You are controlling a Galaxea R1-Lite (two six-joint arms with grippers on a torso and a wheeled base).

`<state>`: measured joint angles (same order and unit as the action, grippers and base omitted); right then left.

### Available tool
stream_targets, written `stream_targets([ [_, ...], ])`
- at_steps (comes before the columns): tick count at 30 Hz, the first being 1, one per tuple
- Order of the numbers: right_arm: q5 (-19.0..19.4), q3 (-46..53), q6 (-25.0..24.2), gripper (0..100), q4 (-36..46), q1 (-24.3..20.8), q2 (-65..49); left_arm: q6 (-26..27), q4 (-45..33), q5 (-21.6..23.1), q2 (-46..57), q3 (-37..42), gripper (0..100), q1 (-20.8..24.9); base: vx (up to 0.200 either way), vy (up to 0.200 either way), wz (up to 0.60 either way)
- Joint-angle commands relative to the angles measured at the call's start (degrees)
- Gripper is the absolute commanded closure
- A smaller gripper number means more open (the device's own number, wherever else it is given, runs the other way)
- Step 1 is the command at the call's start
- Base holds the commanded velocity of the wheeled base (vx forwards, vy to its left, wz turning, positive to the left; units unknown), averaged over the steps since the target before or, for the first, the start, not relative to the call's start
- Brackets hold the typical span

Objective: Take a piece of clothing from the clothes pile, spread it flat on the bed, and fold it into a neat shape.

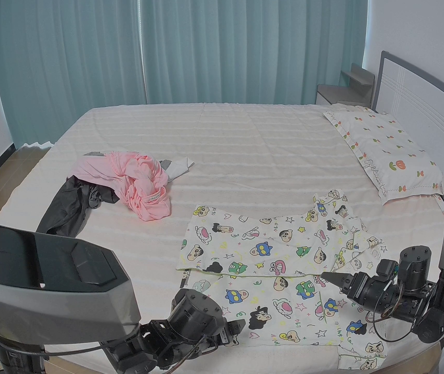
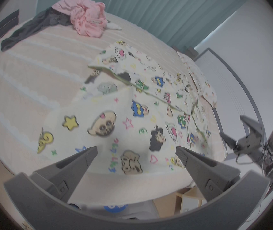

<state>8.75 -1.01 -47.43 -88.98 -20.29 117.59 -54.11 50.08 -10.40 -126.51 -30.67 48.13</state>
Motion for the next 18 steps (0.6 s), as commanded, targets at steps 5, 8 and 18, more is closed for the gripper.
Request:
stream_targets([
  [5,0.04,1.01,-0.03,0,-1.02,-0.11,0.1,-0.11,-0.42,-1.64,4.17,1.58,0,-10.16,0.0,0.0,0.0],
  [8,0.04,1.01,-0.03,0,-1.02,-0.11,0.1,0.15,-0.42,-1.82,3.73,2.63,0,-13.85,0.0,0.0,0.0],
  [18,0.04,1.01,-0.03,0,-1.02,-0.19,0.1,5.51,-0.77,-4.37,-5.15,2.11,0,-15.52,0.0,0.0,0.0],
])
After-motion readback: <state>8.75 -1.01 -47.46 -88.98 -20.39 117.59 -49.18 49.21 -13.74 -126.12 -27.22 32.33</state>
